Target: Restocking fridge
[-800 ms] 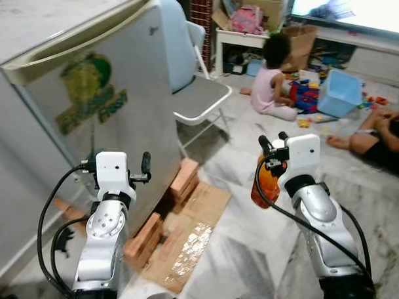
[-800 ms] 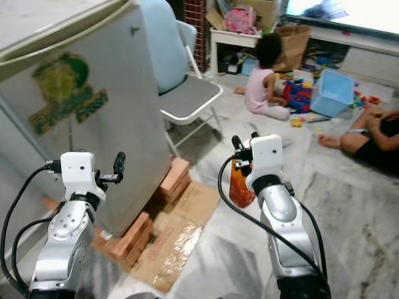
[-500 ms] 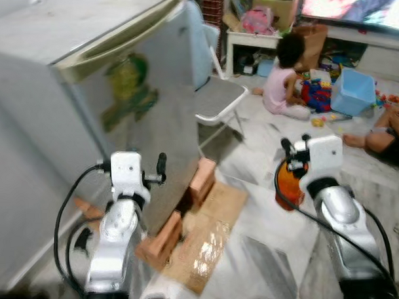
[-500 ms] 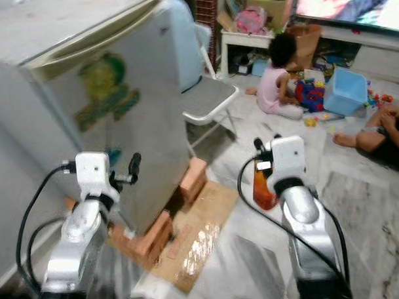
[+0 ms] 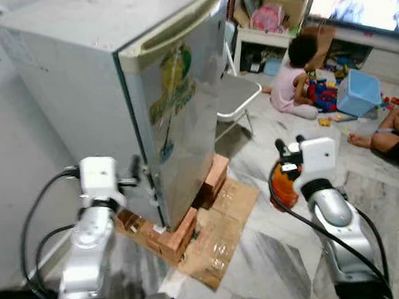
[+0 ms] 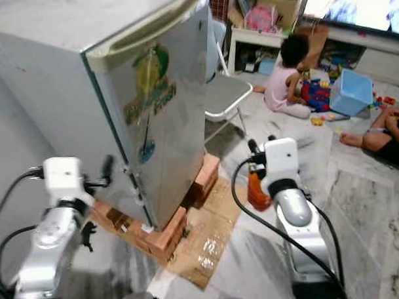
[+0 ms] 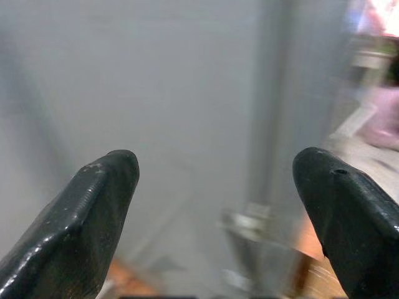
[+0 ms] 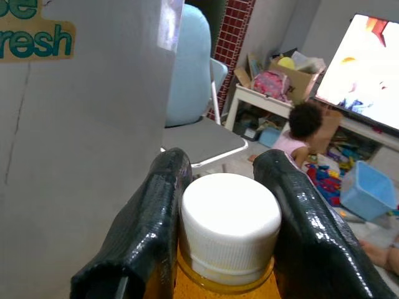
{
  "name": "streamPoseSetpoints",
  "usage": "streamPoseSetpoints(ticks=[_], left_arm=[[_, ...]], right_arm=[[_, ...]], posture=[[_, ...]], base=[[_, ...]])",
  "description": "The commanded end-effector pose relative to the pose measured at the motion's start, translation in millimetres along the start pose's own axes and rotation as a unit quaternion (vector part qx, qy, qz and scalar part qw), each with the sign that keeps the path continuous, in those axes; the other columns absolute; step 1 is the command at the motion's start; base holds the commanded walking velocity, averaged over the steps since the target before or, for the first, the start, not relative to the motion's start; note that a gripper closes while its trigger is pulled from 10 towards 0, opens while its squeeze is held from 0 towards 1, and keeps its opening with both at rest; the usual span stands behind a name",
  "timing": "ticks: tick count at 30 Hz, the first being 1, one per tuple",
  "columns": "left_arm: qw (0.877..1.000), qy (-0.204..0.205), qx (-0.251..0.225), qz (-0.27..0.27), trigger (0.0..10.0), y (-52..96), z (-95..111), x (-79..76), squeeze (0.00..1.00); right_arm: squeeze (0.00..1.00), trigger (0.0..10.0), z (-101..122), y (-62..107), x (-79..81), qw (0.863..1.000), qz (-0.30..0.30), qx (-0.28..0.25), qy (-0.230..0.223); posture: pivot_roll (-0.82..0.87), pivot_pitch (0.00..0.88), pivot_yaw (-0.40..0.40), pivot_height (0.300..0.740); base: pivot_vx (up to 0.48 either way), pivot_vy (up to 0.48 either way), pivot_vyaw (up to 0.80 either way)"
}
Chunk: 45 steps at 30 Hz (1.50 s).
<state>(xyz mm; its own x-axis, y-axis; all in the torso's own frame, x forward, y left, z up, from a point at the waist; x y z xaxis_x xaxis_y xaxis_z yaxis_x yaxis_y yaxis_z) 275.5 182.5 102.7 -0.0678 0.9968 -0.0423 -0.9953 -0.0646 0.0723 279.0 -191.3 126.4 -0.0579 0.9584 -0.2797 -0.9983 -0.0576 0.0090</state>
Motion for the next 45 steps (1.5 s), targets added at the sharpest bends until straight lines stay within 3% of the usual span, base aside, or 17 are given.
streamPoseSetpoints(ticks=[1, 4, 6, 9, 13, 23, 29, 37, 40, 45], left_arm=[[1.0, 0.012, -0.006, 0.003, 10.0, -4.0, 2.9, -0.9, 0.0], [1.0, 0.008, -0.009, 0.006, 10.0, -8.2, 4.9, 3.9, 0.0], [1.0, 0.011, -0.011, 0.023, 10.0, -14.6, 8.6, 10.7, 0.0], [0.999, 0.023, -0.014, 0.041, 10.0, -25.5, 15.7, 20.9, 0.0], [0.998, 0.036, -0.011, 0.044, 10.0, -33.1, 18.0, 24.7, 0.0], [0.999, 0.036, -0.006, 0.019, 10.0, -28.7, 10.8, 11.8, 0.0], [0.999, 0.036, -0.005, 0.004, 10.0, -24.5, 6.8, 4.1, 0.0], [0.999, 0.039, 0.011, -0.021, 10.0, -22.4, -1.7, -5.5, 0.0], [0.999, 0.043, 0.011, -0.021, 10.0, -25.1, -1.8, -9.0, 0.0], [0.994, 0.075, 0.023, -0.081, 10.0, -34.5, 0.4, -28.0, 0.0]], right_arm=[[0.0, 10.0, 0.9, 4.1, -11.2, 1.0, -0.016, 0.003, 0.011], [0.0, 10.0, -3.7, 9.9, -16.6, 0.999, -0.029, 0.022, 0.033], [0.0, 10.0, -8.1, 13.4, -17.7, 0.998, -0.034, 0.042, 0.014], [0.0, 10.0, -11.0, 21.1, -15.5, 0.998, -0.034, 0.05, 0.021], [0.0, 10.0, -15.2, 26.7, -9.5, 0.998, -0.031, 0.059, 0.012], [0.0, 10.0, -13.9, 24.5, -11.2, 0.997, -0.036, 0.063, -0.022], [0.0, 10.0, -13.2, 22.6, -6.2, 0.998, -0.025, 0.063, -0.02], [0.0, 10.0, -14.2, 23.6, -2.0, 0.998, -0.019, 0.065, -0.02], [0.0, 10.0, -14.2, 24.4, -3.3, 0.997, -0.021, 0.065, -0.021], [0.0, 10.0, -17.7, 32.1, -0.4, 0.997, -0.013, 0.078, -0.025]], posture=[[-0.01, 0.0, -0.004, 0.74], [-0.02, 0.0, -0.001, 0.74], [-0.02, 0.0, 0.005, 0.74], [-0.03, 0.002, 0.007, 0.74], [-0.03, 0.003, 0.01, 0.74], [-0.02, 0.0, -0.022, 0.74], [-0.01, 0.0, -0.033, 0.74], [-0.02, 0.0, -0.04, 0.74], [-0.02, 0.003, -0.039, 0.74], [-0.04, 0.02, -0.037, 0.74]], base=[[0.0, 0.0, 0.0], [0.0, 0.0, 0.0], [0.0, 0.0, 0.0], [0.0, 0.0, 0.0], [0.0, 0.067, 0.0], [0.0, 0.444, 0.0], [0.0, 0.0, -0.77], [0.0, 0.0, 0.0], [0.0, 0.0, 0.0], [0.0, 0.0, -0.27]])
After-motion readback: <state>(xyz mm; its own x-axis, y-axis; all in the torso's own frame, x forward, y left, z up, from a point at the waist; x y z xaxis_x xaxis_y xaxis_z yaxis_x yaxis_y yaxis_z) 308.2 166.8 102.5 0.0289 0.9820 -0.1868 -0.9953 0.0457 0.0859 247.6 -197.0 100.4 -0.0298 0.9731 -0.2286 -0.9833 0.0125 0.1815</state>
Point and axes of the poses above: a point about 5 cm out from each wrist's last joint towards the gripper, its own y axis pointing back from the gripper into the wrist, its own z axis along the axis of the wrist's last joint, x = y × z, the point moved 1 cm from there along -y, pointing out of the wrist towards the gripper, and after that the axes turned 4 degrees about y, right-handed, at the moved point
